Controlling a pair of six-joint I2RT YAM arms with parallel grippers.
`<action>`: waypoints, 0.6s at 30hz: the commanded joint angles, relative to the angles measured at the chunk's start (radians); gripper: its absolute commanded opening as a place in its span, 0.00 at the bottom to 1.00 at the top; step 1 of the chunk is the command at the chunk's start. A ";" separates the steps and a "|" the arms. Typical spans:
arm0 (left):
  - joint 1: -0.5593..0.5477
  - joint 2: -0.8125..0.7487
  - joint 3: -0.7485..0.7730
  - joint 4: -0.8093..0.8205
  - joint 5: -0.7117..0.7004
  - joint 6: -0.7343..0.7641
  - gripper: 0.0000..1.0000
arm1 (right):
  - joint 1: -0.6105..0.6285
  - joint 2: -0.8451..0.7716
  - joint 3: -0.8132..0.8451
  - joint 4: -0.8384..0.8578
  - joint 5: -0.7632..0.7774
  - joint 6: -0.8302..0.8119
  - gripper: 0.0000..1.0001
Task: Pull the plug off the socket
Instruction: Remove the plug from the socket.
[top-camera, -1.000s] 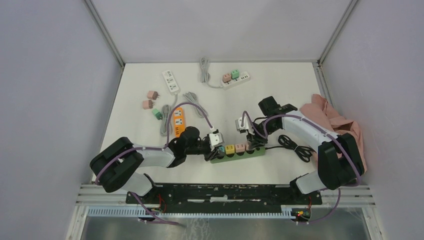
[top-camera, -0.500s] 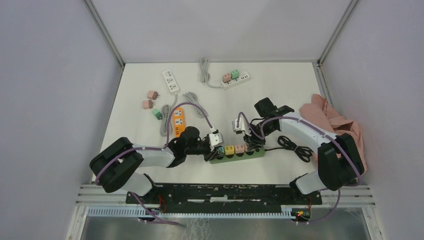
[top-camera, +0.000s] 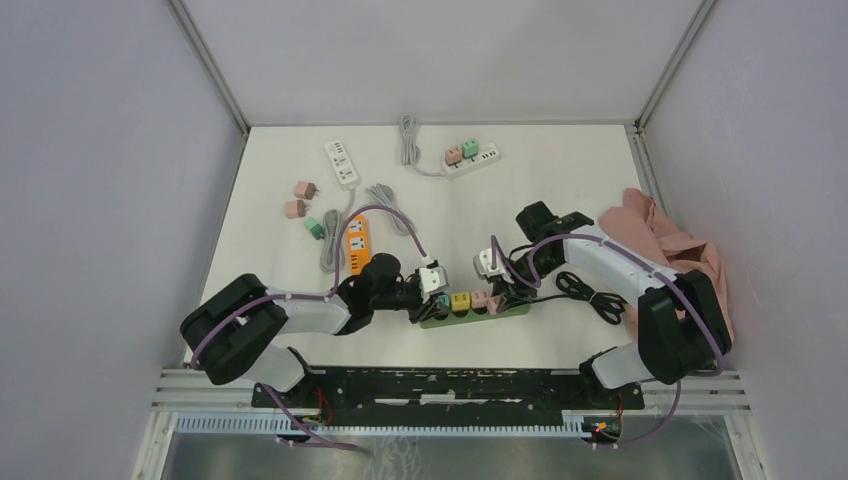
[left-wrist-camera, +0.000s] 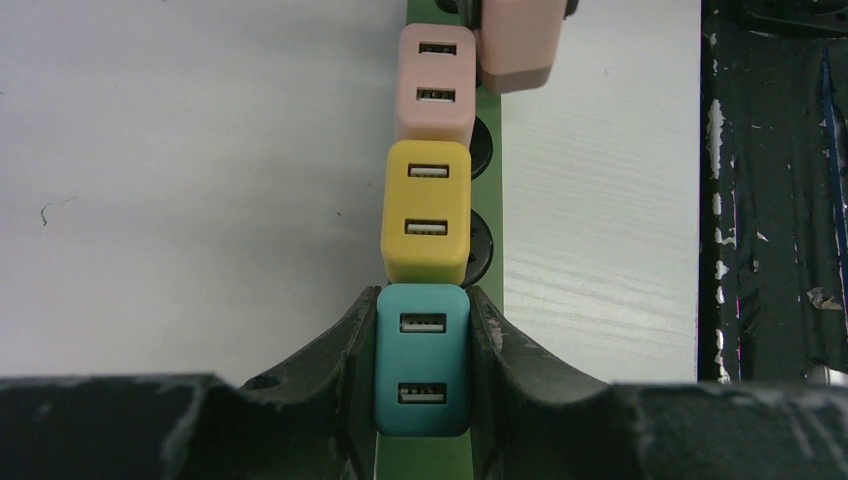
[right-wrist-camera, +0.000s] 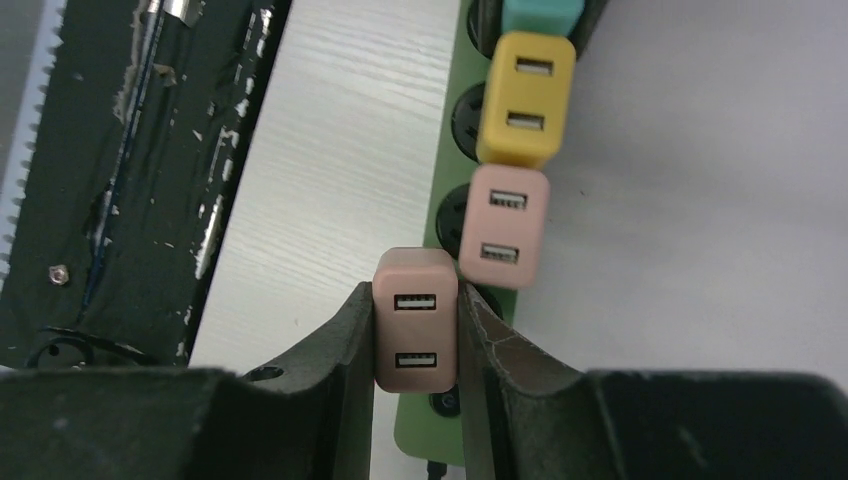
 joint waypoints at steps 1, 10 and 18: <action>0.012 0.018 -0.002 -0.073 -0.059 0.022 0.03 | 0.070 -0.038 0.018 0.083 -0.038 0.164 0.00; 0.011 0.002 0.004 -0.076 -0.069 -0.005 0.04 | -0.030 -0.062 0.119 -0.139 -0.050 0.045 0.00; 0.012 -0.078 0.007 -0.031 -0.102 -0.190 0.58 | -0.062 -0.052 0.176 -0.244 -0.187 0.042 0.01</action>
